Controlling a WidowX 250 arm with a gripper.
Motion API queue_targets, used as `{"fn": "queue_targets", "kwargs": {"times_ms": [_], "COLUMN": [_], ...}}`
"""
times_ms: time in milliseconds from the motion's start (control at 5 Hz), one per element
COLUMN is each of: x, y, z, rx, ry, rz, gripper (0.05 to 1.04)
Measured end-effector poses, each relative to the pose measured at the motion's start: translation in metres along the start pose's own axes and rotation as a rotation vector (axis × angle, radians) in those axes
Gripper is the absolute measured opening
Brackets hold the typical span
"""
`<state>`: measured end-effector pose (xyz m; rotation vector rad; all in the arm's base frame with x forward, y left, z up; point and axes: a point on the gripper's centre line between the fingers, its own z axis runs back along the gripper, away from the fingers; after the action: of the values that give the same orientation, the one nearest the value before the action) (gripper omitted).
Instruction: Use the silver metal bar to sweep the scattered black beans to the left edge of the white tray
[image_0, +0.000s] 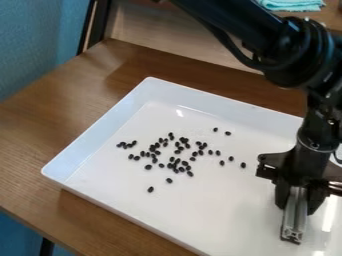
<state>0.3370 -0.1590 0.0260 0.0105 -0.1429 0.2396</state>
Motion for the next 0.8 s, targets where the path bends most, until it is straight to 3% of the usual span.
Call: {"fn": "queue_targets", "kwargs": {"times_ms": [600, 800], "x": [0.019, 0.018], "y": [0.089, 0.115], "z": [0.0, -0.002], "rx": [0.029, 0.027], "ry": [0.073, 0.055], "rz": [0.046, 0.027], "gripper": [0.402, 0.402]}}
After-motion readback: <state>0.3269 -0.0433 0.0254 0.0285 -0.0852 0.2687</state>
